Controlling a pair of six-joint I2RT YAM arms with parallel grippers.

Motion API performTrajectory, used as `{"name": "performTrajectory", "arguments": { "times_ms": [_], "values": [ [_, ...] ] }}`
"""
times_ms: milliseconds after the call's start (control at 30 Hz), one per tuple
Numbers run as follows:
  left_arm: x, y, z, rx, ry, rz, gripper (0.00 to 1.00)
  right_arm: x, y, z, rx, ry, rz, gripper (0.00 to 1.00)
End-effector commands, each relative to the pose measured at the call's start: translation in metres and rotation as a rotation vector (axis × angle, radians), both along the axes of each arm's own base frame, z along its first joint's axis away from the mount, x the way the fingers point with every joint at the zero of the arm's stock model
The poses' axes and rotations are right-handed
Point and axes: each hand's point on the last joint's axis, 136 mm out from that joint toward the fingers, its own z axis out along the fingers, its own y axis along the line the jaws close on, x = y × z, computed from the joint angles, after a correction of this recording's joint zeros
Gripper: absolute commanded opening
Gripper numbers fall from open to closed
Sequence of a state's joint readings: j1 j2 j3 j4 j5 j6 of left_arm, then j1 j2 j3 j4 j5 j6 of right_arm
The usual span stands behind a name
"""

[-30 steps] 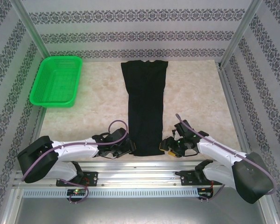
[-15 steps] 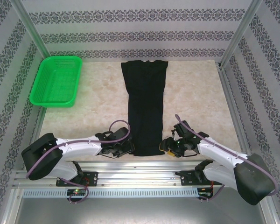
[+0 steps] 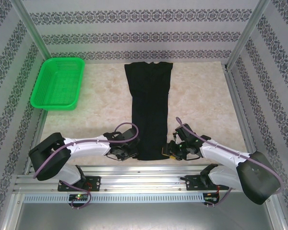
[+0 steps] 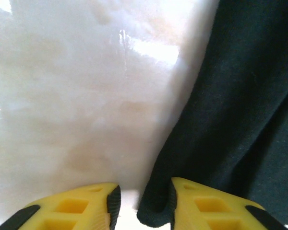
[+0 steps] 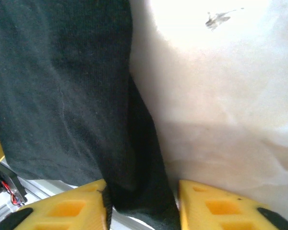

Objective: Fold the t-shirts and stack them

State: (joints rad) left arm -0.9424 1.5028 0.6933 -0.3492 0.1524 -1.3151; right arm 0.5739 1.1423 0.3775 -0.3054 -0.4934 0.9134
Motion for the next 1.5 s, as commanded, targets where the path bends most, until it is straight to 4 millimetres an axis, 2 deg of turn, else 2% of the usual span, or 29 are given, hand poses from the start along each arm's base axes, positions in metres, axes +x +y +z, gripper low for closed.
{"name": "performTrajectory", "arguments": {
  "times_ms": [0, 167, 267, 367, 500, 767, 1000, 1167, 1467],
  "values": [
    [0.052, -0.087, 0.02, -0.329, -0.198, -0.011, 0.32, 0.009, 0.007, 0.004, 0.009, -0.032, 0.009, 0.34],
    [0.059, -0.103, 0.03, -0.358, -0.201, -0.031, 0.28, 0.012, 0.009, 0.005, 0.014, -0.027, 0.005, 0.24],
    [0.063, -0.11, 0.032, -0.362, -0.194, -0.039, 0.25, 0.016, 0.011, 0.009, 0.018, -0.032, 0.004, 0.21],
    [0.066, -0.111, 0.032, -0.362, -0.188, -0.039, 0.19, 0.02, 0.012, 0.015, 0.013, -0.037, 0.01, 0.19],
    [0.068, -0.105, 0.033, -0.343, -0.185, -0.039, 0.1, 0.02, 0.008, 0.012, 0.001, -0.014, -0.002, 0.11],
    [0.063, -0.065, 0.038, -0.254, -0.215, 0.002, 0.01, 0.02, -0.015, 0.018, -0.007, -0.004, -0.053, 0.08],
    [0.048, -0.035, 0.036, -0.201, -0.211, 0.021, 0.0, 0.013, -0.026, 0.015, -0.018, 0.015, -0.079, 0.07],
    [0.031, -0.002, 0.04, -0.156, -0.214, 0.048, 0.0, 0.008, -0.033, 0.016, -0.031, 0.022, -0.095, 0.05],
    [0.009, 0.022, 0.032, -0.153, -0.193, 0.074, 0.0, -0.007, -0.041, 0.006, -0.061, 0.07, -0.109, 0.01]
  ]
}}
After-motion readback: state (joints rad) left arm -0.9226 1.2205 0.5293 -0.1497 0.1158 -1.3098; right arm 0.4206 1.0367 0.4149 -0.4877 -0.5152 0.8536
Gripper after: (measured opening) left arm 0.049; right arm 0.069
